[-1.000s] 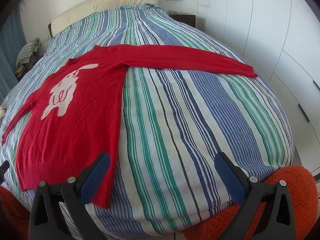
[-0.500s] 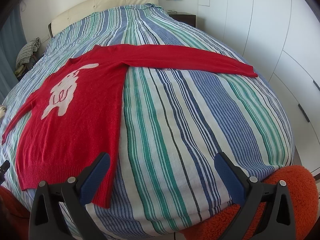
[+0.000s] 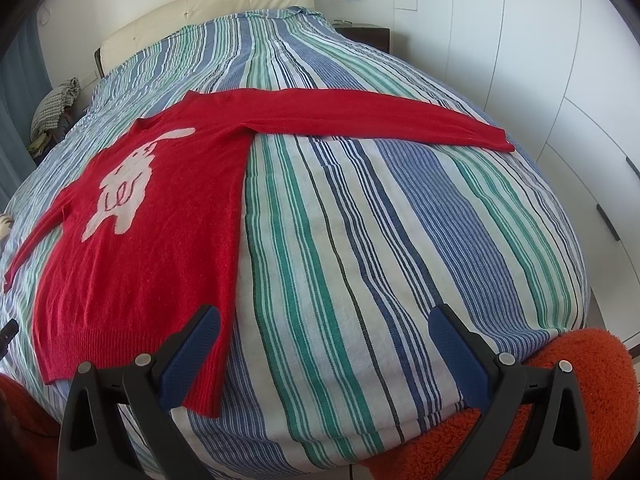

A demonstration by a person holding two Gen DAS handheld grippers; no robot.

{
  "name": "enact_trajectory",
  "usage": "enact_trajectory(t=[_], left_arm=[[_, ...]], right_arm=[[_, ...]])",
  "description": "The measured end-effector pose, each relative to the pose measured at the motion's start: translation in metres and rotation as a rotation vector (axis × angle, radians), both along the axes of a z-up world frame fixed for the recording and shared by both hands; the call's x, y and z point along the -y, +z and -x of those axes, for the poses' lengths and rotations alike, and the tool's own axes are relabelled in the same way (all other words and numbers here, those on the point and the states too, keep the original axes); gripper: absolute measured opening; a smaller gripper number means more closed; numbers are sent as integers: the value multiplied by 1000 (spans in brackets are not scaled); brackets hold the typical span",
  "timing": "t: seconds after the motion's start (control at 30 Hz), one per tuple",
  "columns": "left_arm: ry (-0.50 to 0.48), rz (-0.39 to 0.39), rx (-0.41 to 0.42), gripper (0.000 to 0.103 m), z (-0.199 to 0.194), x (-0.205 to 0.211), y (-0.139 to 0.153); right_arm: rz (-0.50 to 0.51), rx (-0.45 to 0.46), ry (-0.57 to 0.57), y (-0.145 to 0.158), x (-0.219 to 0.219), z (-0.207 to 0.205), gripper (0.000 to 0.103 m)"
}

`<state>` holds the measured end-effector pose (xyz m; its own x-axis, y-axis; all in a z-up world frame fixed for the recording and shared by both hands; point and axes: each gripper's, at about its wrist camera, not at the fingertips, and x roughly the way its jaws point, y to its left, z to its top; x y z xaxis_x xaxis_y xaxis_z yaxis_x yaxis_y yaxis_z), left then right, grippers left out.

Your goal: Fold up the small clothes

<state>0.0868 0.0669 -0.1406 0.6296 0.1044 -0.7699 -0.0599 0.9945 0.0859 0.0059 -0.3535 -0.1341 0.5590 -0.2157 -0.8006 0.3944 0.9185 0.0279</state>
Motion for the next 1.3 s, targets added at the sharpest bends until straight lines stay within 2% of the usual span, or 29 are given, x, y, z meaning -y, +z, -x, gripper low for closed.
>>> enact_trajectory(t=[1.3], left_arm=[[3, -14, 1, 101, 0, 0, 1]], right_arm=[[-5, 4, -3, 0, -1, 1, 102]])
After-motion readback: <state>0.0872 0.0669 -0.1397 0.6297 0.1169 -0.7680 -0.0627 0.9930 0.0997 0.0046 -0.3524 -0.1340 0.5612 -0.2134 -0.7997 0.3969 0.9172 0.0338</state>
